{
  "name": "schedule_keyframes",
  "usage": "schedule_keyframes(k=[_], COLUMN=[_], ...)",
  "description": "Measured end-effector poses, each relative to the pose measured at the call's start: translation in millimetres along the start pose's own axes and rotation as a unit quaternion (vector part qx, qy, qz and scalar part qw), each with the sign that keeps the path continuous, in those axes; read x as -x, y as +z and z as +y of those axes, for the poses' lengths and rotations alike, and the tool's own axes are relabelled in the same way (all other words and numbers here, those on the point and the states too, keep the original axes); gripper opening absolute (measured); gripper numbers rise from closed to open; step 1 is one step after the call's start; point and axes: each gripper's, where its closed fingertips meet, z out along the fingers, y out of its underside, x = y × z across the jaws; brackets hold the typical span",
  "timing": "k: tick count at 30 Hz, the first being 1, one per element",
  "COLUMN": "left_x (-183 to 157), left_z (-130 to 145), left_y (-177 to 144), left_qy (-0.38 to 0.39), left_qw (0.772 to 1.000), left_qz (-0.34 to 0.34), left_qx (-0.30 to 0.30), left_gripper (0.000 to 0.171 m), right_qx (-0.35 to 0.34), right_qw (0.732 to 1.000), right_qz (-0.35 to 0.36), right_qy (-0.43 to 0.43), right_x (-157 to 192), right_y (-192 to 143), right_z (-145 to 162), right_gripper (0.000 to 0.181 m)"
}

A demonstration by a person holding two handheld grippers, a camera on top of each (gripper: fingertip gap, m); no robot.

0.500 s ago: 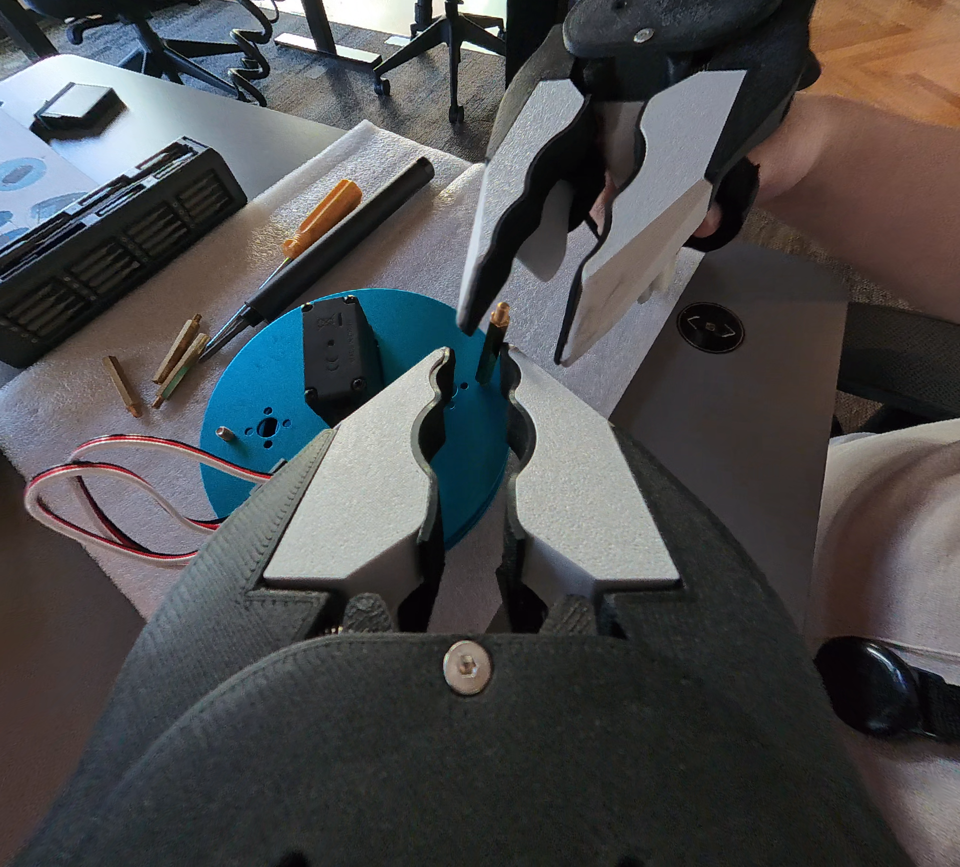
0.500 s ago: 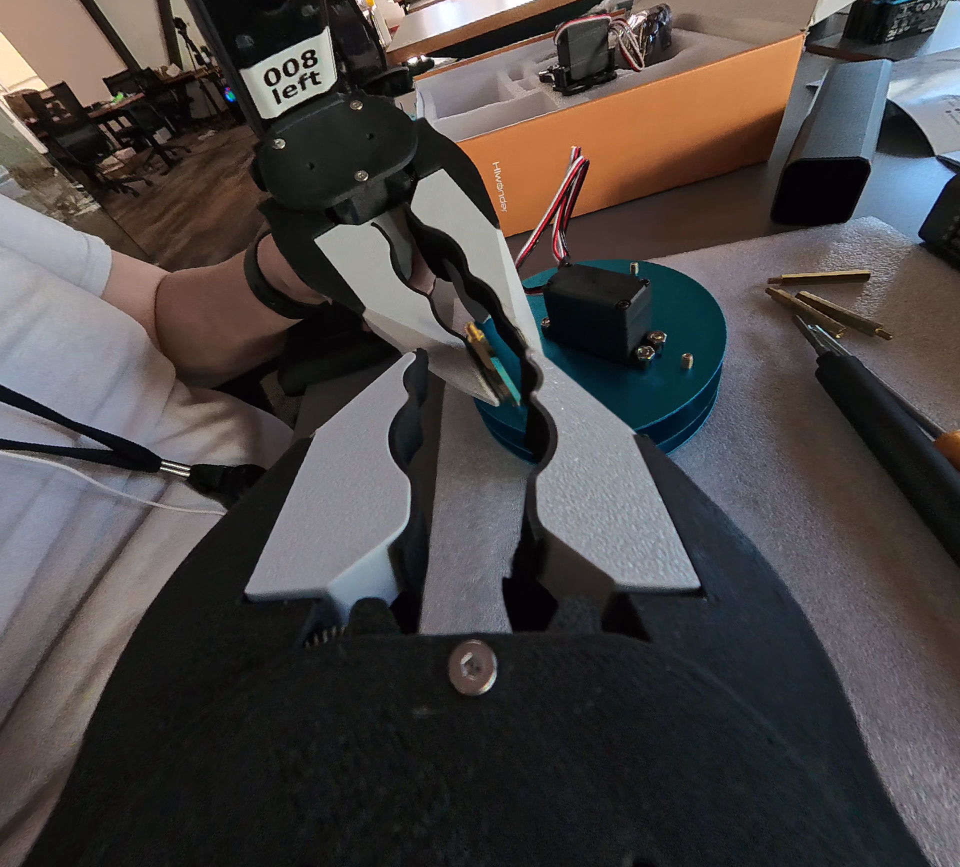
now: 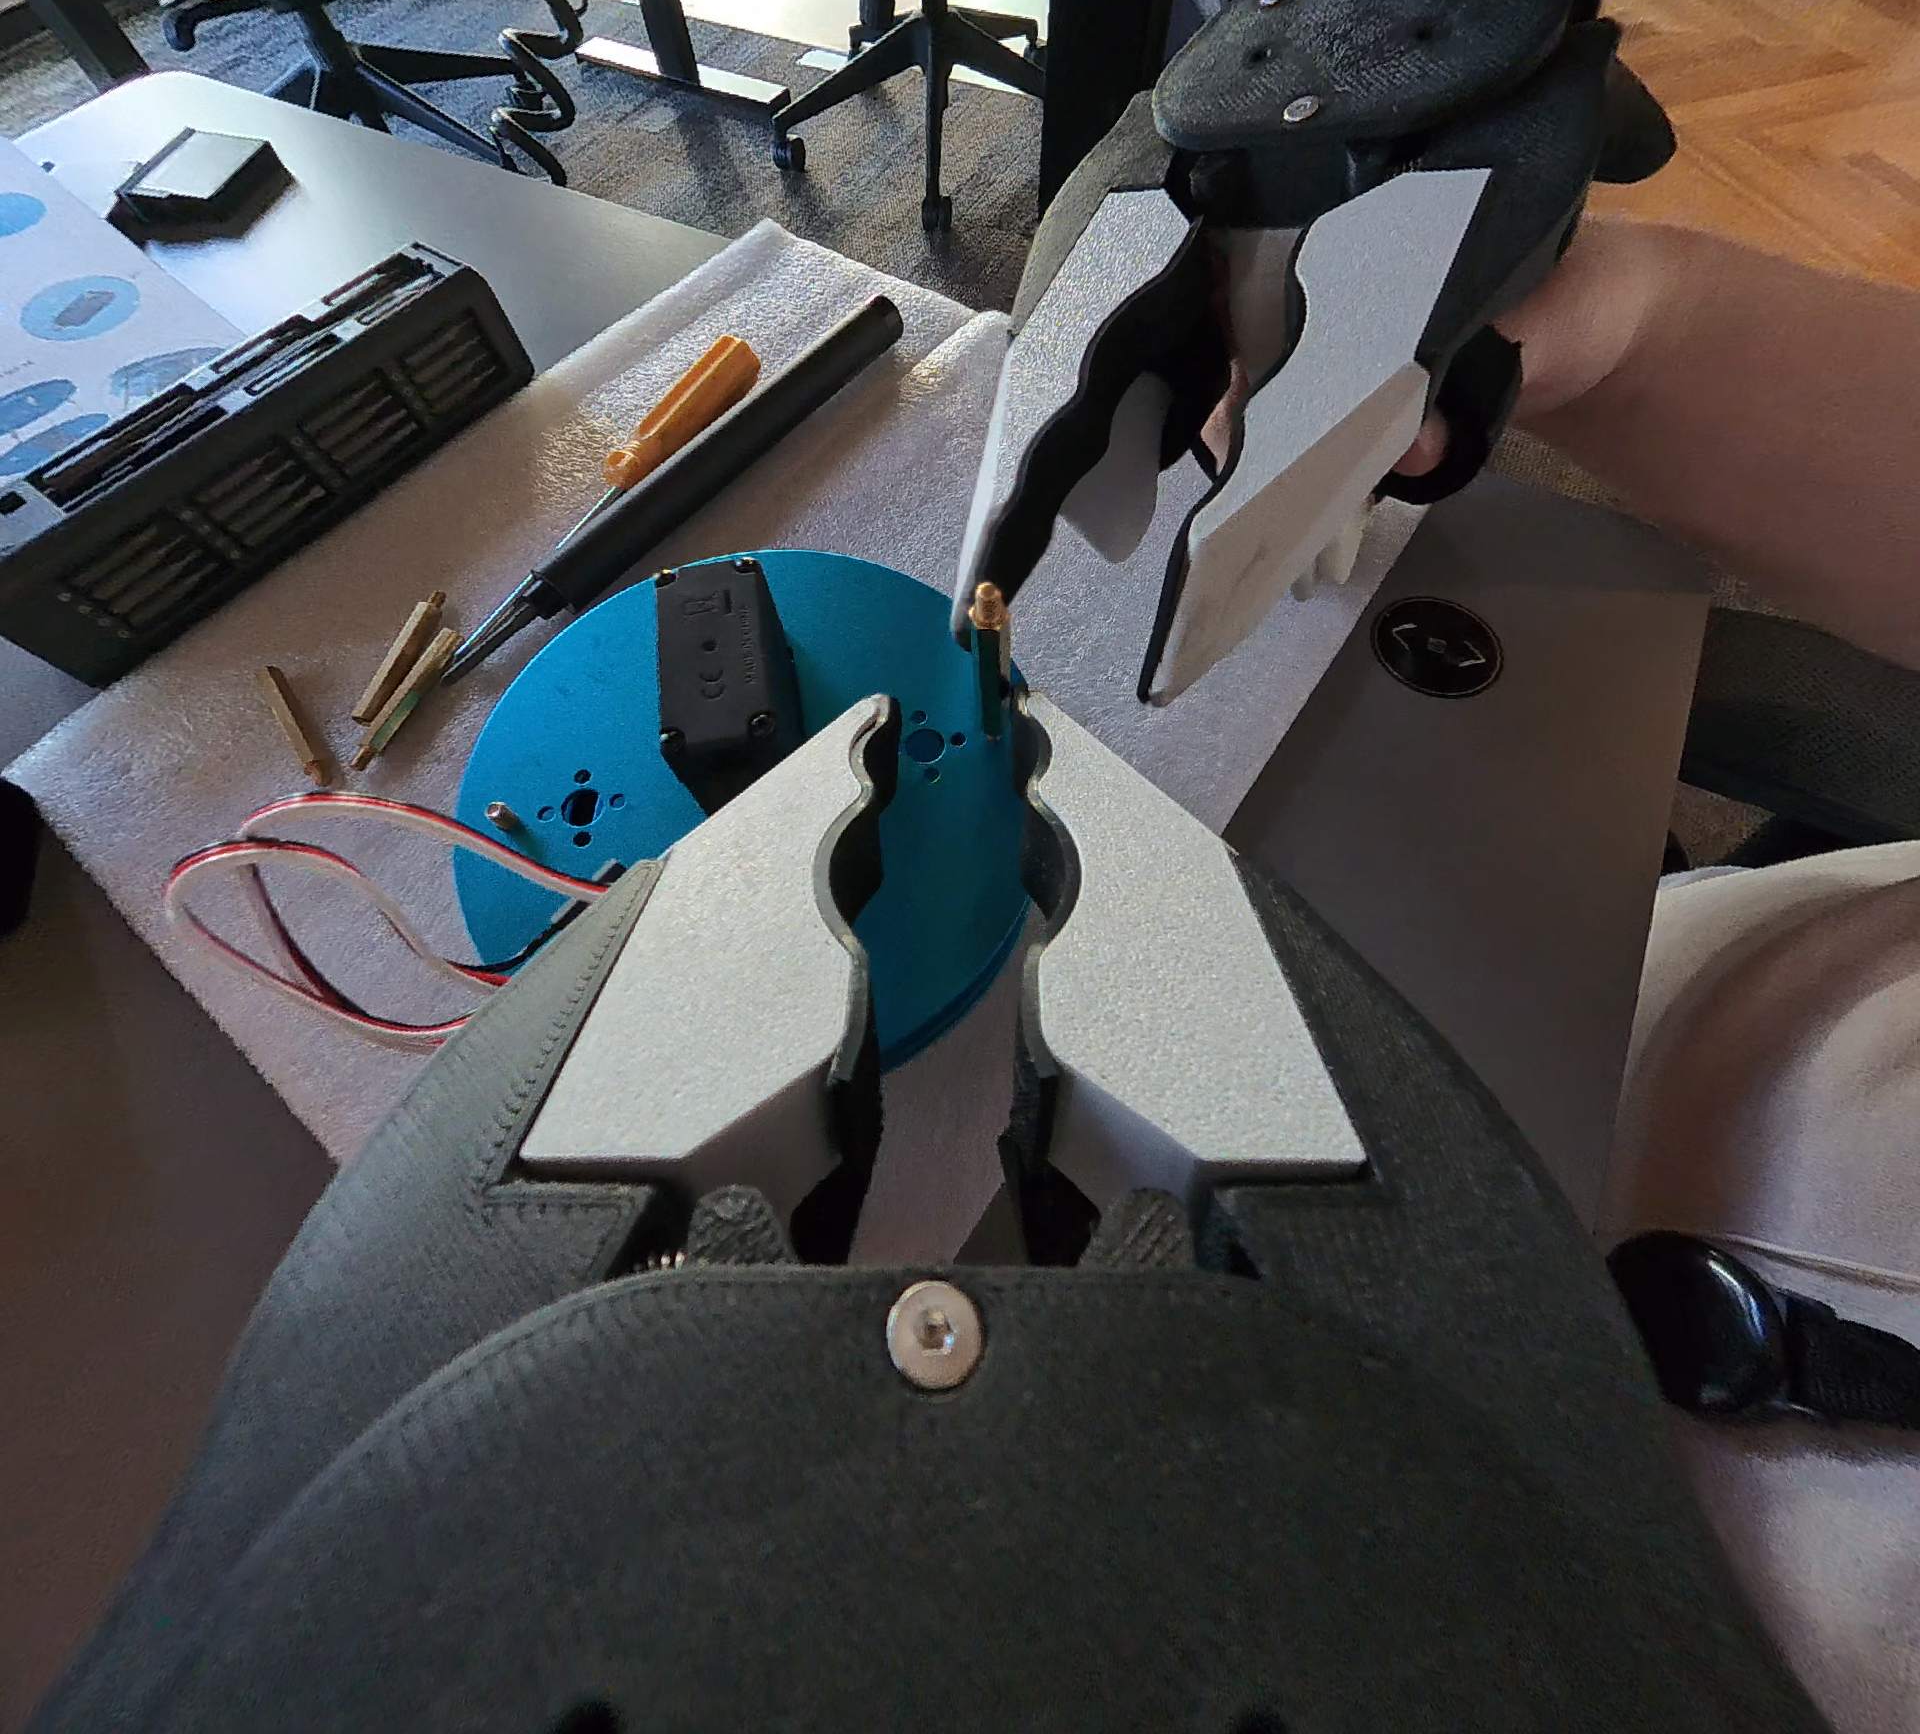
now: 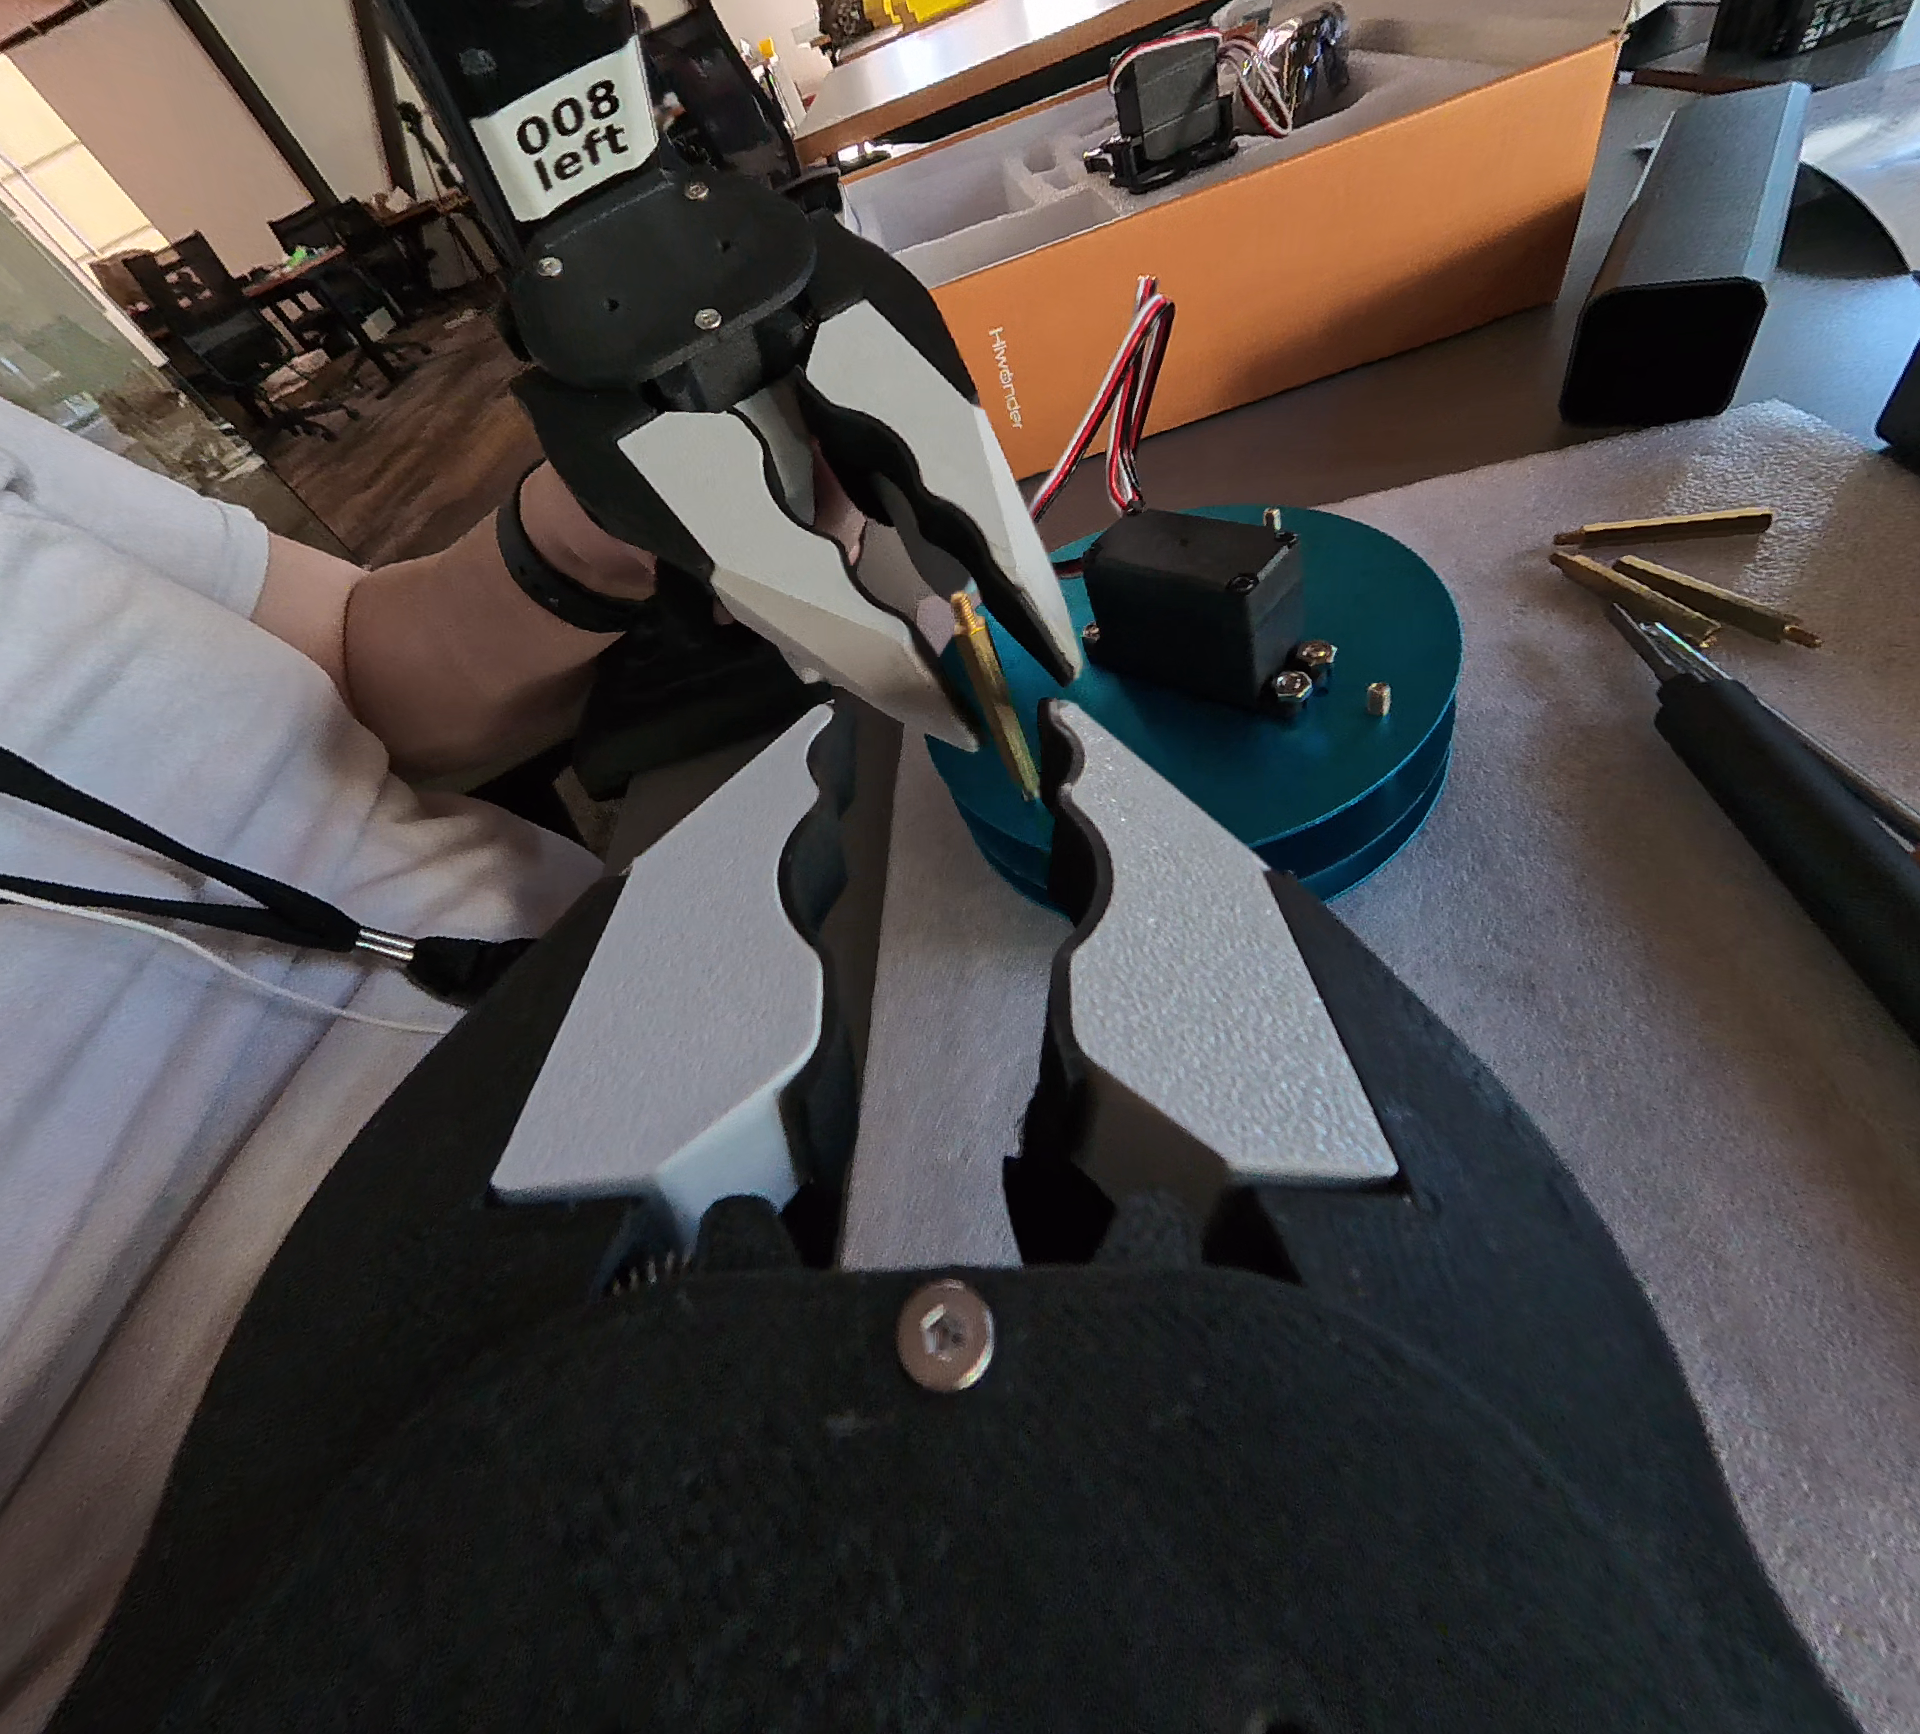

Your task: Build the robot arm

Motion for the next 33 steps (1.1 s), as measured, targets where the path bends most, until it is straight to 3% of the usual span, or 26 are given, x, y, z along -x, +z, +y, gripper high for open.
schedule_keyframes(k=[21, 25, 33], left_x=[5.4, 10.8, 1.5], left_z=[-1.0, -2.0, 0.3], left_y=[-1.2, -4.3, -3.5], left_qy=[0.010, 0.001, 0.015], left_qw=[1.000, 1.000, 0.999], left_qz=[-0.008, -0.019, -0.007], left_qx=[0.018, 0.012, 0.031], left_gripper=[0.024, 0.018, 0.036], right_qx=[0.045, 0.042, 0.052], right_qw=[0.999, 0.999, 0.998], right_qz=[0.008, 0.016, 0.023], right_qy=[-0.023, -0.016, -0.035], right_x=[3.4, 4.3, 2.3], right_y=[5.9, -0.6, 6.8], right_z=[12.8, 12.0, 11.7], right_gripper=[0.041, 0.040, 0.041])
